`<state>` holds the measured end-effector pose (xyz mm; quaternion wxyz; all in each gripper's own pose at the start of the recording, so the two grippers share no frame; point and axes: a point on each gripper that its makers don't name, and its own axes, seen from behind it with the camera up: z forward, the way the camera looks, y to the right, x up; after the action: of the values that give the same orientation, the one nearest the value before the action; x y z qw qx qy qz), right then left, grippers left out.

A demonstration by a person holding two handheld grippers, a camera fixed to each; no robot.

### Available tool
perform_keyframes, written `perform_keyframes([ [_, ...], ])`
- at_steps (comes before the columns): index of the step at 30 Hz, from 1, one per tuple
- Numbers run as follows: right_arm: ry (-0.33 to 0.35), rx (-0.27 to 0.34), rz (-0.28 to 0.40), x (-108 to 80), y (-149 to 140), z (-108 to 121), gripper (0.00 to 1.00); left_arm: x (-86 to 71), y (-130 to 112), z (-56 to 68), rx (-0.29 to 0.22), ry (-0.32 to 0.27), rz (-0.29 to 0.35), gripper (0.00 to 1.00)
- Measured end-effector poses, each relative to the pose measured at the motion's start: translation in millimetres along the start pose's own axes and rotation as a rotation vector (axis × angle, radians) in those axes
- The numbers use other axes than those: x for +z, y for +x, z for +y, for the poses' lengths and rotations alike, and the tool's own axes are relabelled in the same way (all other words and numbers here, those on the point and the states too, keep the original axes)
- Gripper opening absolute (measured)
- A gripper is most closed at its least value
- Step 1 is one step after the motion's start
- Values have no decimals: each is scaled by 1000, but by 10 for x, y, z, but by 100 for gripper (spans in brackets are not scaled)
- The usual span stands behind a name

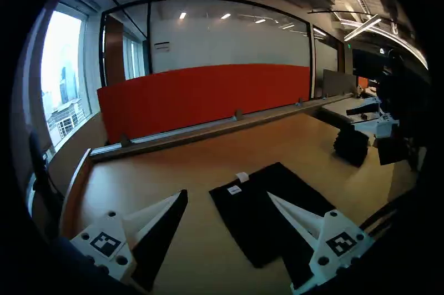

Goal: Fold towel

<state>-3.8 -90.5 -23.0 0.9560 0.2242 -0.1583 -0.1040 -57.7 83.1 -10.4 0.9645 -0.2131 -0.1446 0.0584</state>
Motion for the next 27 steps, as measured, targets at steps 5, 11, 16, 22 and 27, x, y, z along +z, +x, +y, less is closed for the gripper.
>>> perform_keyframes([
  [5,67,-4,-48,54,-134,-148,100,65,-110,136,19,-64,-29,95],
  [11,115,-22,-92,121,-323,-272,100,134,-244,244,36,-109,-63,95],
  [16,143,-30,-132,179,-558,-360,100,187,-434,331,49,-135,-94,95],
  [22,171,-40,-186,246,-902,-459,100,264,-733,434,66,-170,-145,95],
  [27,195,-50,-230,313,-1200,-559,100,345,-1023,537,70,-201,-195,95],
])
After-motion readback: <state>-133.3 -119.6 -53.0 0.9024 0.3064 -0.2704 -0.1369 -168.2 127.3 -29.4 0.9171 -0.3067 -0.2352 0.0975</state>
